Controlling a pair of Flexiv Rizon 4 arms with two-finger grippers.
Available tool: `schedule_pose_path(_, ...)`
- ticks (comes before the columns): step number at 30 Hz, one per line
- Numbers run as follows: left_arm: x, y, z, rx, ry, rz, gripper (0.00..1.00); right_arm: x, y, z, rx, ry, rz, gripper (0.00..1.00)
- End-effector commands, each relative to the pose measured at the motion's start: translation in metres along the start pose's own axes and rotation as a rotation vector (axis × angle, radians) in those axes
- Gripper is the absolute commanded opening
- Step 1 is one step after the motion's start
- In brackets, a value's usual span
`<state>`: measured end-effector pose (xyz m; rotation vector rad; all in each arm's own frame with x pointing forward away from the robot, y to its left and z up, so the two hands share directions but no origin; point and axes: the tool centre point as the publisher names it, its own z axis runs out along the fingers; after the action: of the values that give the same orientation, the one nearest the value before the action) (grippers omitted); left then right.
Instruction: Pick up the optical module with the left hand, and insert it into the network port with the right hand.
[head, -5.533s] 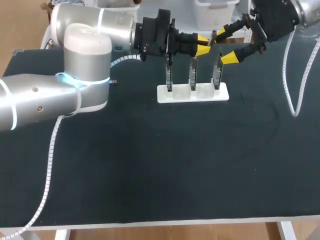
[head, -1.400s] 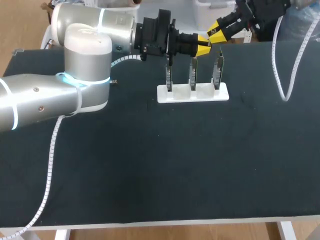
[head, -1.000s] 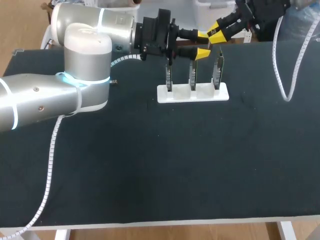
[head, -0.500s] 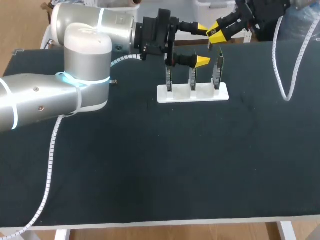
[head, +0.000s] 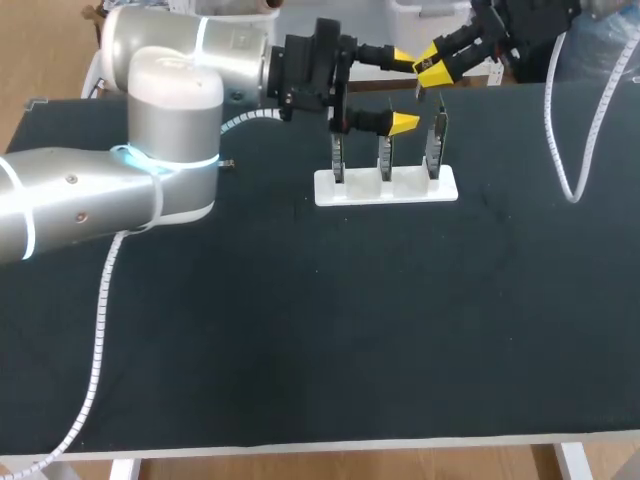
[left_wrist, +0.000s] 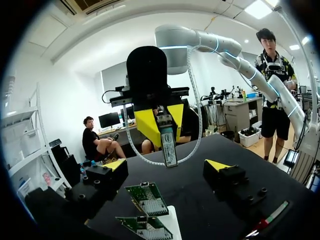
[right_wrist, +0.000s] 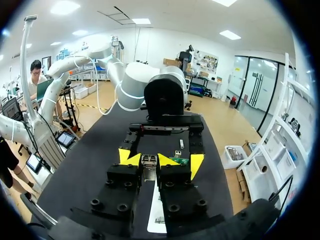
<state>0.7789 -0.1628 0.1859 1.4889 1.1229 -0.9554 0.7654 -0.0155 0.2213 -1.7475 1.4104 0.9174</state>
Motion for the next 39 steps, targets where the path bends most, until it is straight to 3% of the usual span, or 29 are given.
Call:
schedule_pose_path(1, -0.001, -0.011, -0.01, -0.009, 0.028, -0.007, 1.0, 0.0, 0.001, 0.0, 0.003, 0.001, -0.001, 0.0)
schedule_pose_path(11, 0.004, -0.016, -0.022, -0.013, 0.103, -0.022, 1.0, 0.0, 0.001, 0.0, 0.003, 0.001, -0.001, 0.0)
schedule_pose_path(21, 0.003, -0.006, -0.028, -0.019, 0.146, 0.0, 1.0, 0.0, 0.001, 0.0, 0.003, 0.001, -0.001, 0.0)
schedule_pose_path(29, 0.005, -0.003, -0.03, 0.031, 0.247, 0.002, 1.0, 0.0, 0.001, 0.0, 0.003, 0.001, -0.001, 0.0)
schedule_pose_path(39, 0.005, -0.003, -0.032, 0.06, 0.252, -0.004, 1.0, 0.0, 0.001, 0.0, 0.003, 0.001, -0.001, 0.0)
